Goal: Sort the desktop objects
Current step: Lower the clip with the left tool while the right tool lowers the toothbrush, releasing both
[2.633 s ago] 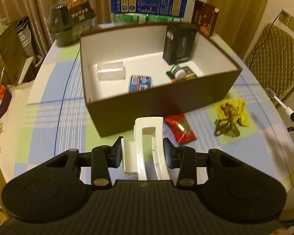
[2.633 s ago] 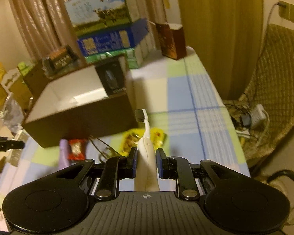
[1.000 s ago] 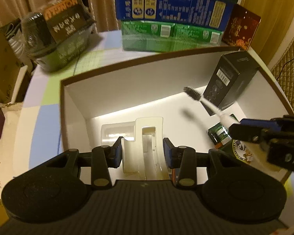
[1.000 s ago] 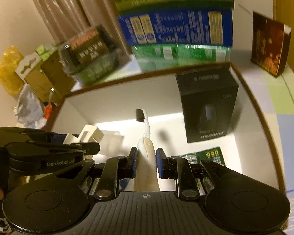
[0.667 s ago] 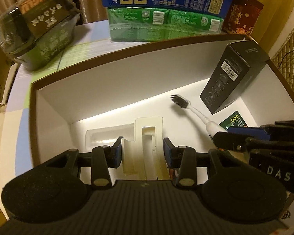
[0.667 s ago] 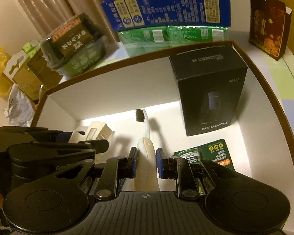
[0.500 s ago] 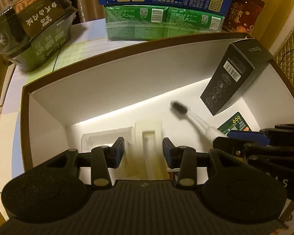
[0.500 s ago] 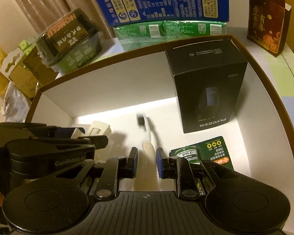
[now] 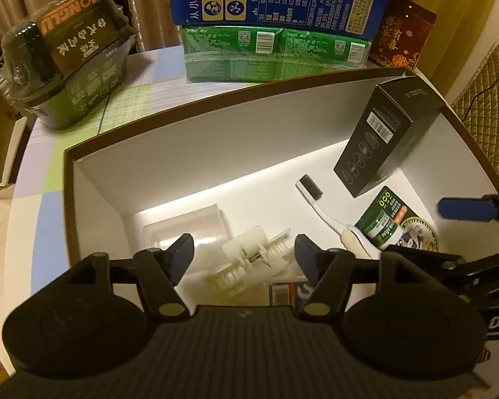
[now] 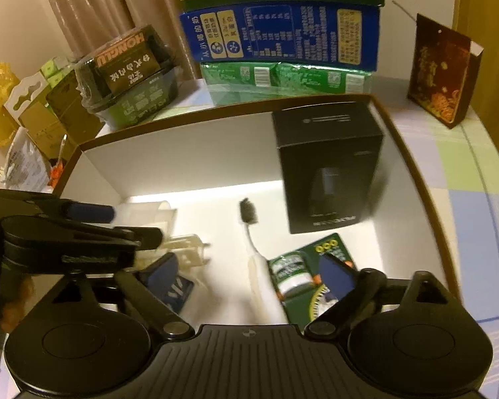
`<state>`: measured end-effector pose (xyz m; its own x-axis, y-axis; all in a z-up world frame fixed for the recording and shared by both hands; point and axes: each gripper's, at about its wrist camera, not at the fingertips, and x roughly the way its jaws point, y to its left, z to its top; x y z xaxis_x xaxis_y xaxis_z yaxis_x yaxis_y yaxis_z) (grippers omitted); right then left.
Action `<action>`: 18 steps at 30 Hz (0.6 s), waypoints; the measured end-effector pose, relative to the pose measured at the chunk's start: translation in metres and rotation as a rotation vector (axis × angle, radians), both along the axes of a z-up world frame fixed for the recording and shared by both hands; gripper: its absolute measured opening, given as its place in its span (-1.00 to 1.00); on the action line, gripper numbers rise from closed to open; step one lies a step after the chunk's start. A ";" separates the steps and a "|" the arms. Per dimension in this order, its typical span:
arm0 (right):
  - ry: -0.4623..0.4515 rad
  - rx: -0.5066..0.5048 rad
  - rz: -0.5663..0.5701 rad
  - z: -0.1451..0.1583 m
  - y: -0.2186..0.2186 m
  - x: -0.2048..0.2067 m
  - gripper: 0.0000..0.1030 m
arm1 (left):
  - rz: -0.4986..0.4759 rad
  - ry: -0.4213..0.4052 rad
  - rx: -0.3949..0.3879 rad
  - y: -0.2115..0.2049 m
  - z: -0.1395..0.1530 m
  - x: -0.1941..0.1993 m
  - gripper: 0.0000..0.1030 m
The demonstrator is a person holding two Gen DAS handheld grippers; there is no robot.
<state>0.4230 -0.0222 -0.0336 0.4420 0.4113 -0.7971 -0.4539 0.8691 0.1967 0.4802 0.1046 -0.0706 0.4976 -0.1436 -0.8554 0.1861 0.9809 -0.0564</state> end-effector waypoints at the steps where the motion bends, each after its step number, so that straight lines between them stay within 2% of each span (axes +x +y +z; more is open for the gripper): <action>1: 0.002 -0.007 0.005 0.001 -0.003 -0.001 0.84 | 0.005 0.000 0.004 0.000 0.002 -0.003 0.33; 6: -0.034 -0.001 0.025 0.013 -0.015 -0.011 0.96 | 0.020 -0.017 0.001 0.003 0.012 -0.020 0.46; 18: -0.104 0.031 0.088 0.046 -0.044 -0.048 0.96 | 0.095 -0.097 0.001 0.004 0.056 -0.090 0.59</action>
<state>0.3748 -0.0658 0.0122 0.4825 0.4761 -0.7352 -0.5477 0.8190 0.1710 0.3899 0.1086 -0.0141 0.5892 -0.0912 -0.8028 0.0965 0.9944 -0.0422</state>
